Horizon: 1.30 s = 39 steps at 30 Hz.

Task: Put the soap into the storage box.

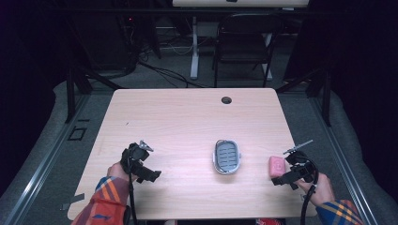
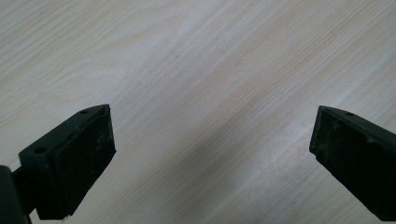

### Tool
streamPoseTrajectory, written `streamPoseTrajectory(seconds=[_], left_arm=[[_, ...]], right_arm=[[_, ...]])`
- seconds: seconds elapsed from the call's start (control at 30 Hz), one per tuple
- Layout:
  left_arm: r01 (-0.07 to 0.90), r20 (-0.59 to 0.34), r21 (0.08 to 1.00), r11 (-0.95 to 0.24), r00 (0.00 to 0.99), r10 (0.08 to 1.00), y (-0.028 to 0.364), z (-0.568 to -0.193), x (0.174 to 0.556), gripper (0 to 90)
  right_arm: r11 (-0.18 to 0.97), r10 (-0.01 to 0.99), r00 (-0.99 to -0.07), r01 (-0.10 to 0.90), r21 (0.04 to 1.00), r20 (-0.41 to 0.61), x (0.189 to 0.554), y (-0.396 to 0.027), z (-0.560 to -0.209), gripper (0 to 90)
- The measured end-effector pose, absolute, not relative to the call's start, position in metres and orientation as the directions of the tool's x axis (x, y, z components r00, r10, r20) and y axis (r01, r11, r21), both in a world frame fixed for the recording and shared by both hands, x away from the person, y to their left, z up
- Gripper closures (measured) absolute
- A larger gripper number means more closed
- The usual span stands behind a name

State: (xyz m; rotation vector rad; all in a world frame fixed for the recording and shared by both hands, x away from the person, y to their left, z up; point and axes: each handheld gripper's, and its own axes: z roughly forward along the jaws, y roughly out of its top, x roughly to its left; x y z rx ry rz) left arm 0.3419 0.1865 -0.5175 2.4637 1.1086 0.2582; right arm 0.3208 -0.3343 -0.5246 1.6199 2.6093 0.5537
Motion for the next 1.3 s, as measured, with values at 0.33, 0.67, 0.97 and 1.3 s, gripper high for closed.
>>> streamPoseTrajectory(seconds=[0.33,0.67,0.97,1.3], left_arm=[[0.67,-0.004,0.444,-0.595,0.666,0.746,0.186,-0.518,0.343,0.1],[0.671,-0.004,0.443,-0.595,0.665,0.747,0.186,-0.518,0.343,0.1],[0.672,-0.003,0.445,-0.592,0.662,0.749,0.185,-0.519,0.343,0.1],[0.672,-0.004,0.445,-0.592,0.663,0.749,0.185,-0.519,0.343,0.1]], right_arm=[[0.403,0.866,-0.468,0.861,0.309,0.177,0.325,-0.326,-0.524,0.0],[0.387,0.879,-0.447,0.872,0.299,0.165,0.334,-0.321,-0.522,0.0],[0.326,0.899,-0.394,0.894,0.307,0.193,0.339,-0.324,-0.524,0.0],[0.321,0.912,-0.373,0.908,0.269,0.172,0.354,-0.323,-0.529,0.0]])
